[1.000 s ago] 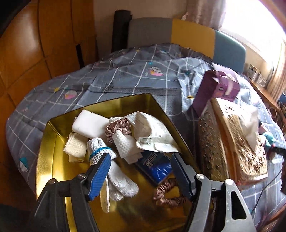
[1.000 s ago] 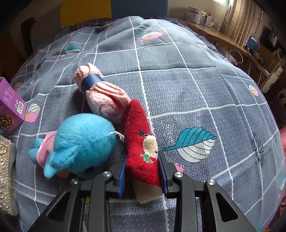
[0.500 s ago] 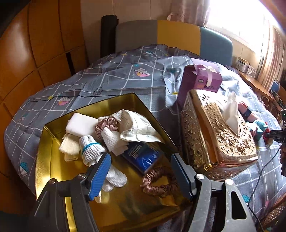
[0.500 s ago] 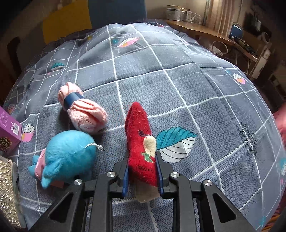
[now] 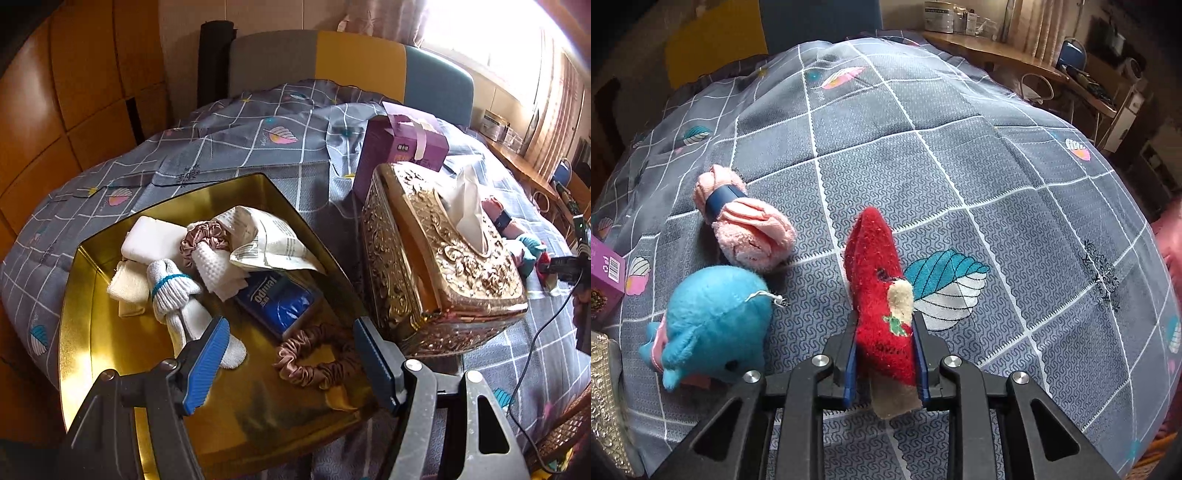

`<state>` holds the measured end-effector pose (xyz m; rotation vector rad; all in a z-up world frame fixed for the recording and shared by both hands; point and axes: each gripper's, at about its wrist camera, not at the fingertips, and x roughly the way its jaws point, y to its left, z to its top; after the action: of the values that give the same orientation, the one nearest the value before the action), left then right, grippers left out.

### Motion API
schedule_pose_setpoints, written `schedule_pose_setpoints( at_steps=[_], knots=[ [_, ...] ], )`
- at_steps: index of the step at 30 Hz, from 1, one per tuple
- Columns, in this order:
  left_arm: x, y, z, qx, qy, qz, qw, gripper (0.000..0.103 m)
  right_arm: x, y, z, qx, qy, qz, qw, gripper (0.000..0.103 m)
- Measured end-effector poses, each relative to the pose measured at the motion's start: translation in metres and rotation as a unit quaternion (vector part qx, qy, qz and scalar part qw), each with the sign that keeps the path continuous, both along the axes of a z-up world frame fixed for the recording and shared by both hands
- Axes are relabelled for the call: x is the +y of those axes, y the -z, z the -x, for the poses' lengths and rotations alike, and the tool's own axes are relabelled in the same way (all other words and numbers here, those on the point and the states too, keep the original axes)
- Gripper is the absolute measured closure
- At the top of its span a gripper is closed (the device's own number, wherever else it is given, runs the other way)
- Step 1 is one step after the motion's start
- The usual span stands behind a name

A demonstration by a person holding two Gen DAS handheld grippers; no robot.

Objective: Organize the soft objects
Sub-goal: 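Lift the red sock puppet off the bed with the right tool, then carry the red sock puppet toward the gold tray with the right tool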

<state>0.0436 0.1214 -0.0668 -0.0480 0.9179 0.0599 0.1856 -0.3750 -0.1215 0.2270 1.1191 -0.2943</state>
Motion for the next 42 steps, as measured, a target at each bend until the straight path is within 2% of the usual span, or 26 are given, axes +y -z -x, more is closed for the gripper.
schedule_pose_setpoints(
  at_steps=[9, 19, 24, 27, 33, 39, 42],
  knots=[
    [-0.011, 0.005, 0.005, 0.006, 0.023, -0.012, 0.9996, 0.033, 0.002, 0.000, -0.001, 0.000, -0.006, 0.015, 1.000, 0.078],
    [-0.009, 0.007, 0.012, 0.002, 0.053, 0.004, 0.9986, 0.033, 0.004, -0.001, -0.004, -0.010, -0.003, 0.027, 1.000, 0.078],
    [0.000, 0.010, 0.014, 0.005, 0.052, 0.015, 0.9985, 0.034, 0.011, -0.011, -0.011, -0.016, -0.008, 0.034, 0.999, 0.078],
    [0.005, 0.011, 0.015, 0.005, 0.047, 0.022, 0.9986, 0.034, 0.023, -0.028, -0.023, -0.025, -0.023, 0.045, 0.998, 0.078],
    [0.016, 0.007, 0.016, -0.003, 0.040, 0.033, 0.9986, 0.034, 0.075, -0.082, -0.059, -0.068, -0.097, 0.052, 0.992, 0.078],
    [0.026, 0.004, 0.019, -0.009, 0.033, 0.041, 0.9986, 0.034, 0.164, -0.123, -0.094, -0.098, -0.188, 0.046, 0.976, 0.078],
    [0.030, 0.003, 0.021, -0.011, 0.029, 0.042, 0.9986, 0.034, 0.212, -0.139, -0.105, -0.114, -0.227, 0.021, 0.967, 0.078]
  ],
)
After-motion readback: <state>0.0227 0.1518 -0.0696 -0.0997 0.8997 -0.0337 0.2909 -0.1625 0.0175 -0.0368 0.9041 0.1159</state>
